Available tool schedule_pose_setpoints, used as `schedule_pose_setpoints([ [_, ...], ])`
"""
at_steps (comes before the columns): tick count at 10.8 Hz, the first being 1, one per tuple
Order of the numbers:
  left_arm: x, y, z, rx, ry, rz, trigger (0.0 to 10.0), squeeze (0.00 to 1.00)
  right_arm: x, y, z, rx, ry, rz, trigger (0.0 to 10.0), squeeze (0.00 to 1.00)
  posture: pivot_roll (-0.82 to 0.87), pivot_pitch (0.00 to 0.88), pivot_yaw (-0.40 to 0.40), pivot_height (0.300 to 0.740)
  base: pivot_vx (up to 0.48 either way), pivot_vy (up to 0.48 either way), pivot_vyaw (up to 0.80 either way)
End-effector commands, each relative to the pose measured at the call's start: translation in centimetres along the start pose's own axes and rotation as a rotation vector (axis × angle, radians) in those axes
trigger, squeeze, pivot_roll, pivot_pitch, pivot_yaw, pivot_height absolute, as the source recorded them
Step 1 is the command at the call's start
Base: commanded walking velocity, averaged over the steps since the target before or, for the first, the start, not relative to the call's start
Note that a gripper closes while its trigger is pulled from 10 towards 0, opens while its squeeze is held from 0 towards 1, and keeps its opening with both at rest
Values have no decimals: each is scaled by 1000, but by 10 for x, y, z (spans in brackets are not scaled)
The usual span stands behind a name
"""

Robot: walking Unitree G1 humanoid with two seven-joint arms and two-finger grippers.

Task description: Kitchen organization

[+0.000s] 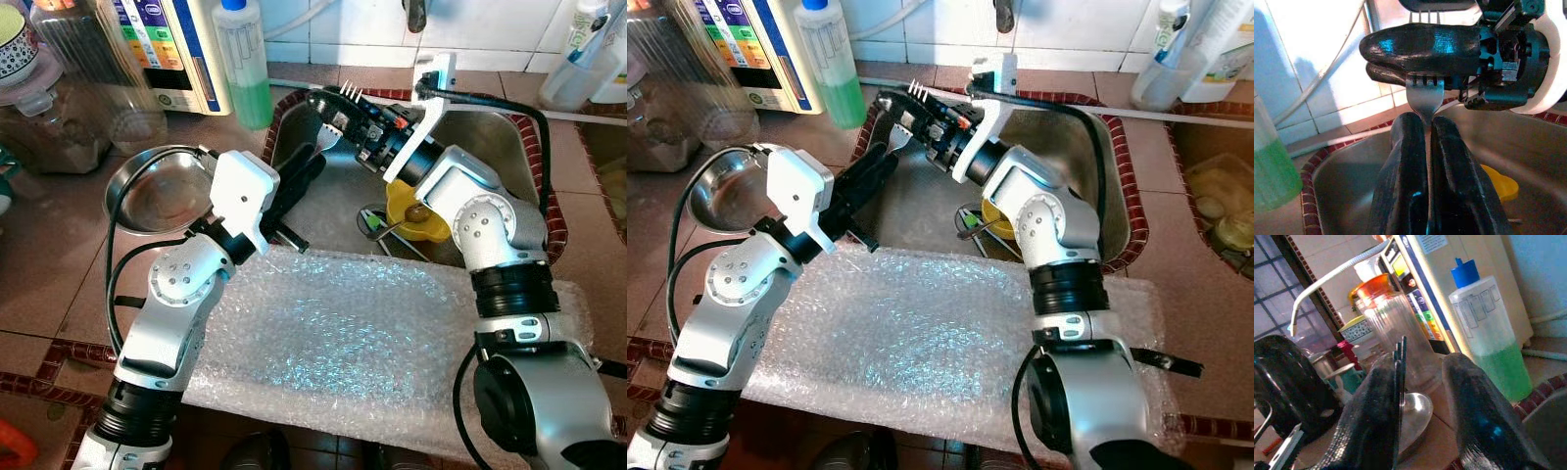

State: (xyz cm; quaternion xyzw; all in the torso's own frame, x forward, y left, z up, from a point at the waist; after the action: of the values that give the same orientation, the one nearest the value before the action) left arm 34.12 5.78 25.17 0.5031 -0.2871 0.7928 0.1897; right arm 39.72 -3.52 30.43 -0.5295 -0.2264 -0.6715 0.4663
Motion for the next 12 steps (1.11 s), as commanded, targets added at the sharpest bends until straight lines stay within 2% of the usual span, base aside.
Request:
schedule_pose_setpoints([
  [1,11,10,1,-48,41,15,0,0,0,2,1,-8,-1,10,0,0,-60,261,62,740,0,0,0],
  [3,16,20,3,-72,63,30,0,0,-3,5,1,-41,18,43,0,0,-57,258,59,740,0,0,0],
  [4,16,22,3,-75,63,33,0,0,-3,6,0,-56,24,30,0,0,-56,262,59,740,0,0,0],
  [5,12,22,3,-68,52,30,3373,157,-2,8,-1,-84,38,0,0,0,-58,264,60,740,0,0,0],
  [6,9,21,4,-66,44,8,10000,1000,-2,10,-3,-103,36,-36,0,0,-60,267,62,740,0,0,0],
  [9,-3,15,4,-62,17,-5,10000,1000,3,19,-13,-184,54,-121,0,0,-79,271,64,740,0,0,0],
  [11,-2,15,4,-62,19,-7,10000,1000,6,22,-16,-210,68,-135,0,0,-79,271,66,740,0,0,0],
  [12,-7,17,2,-89,-8,8,10000,1000,11,27,-23,-261,72,-232,0,0,-74,272,66,740,0,0,0],
])
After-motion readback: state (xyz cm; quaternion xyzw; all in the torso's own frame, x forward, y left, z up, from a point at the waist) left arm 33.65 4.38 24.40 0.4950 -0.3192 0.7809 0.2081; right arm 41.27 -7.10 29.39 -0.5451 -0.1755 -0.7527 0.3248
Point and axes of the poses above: a point about 5 cm out from each wrist's last joint towards the gripper, its own z axis pointing out of the wrist towards the gripper, its own x axis along the axis of the wrist's last joint, y = z × x, the point moved 6 cm from there along z, pointing out of the wrist towards the gripper, and after that the axes turned 2 degrees about -z, right-handed, at the moved point
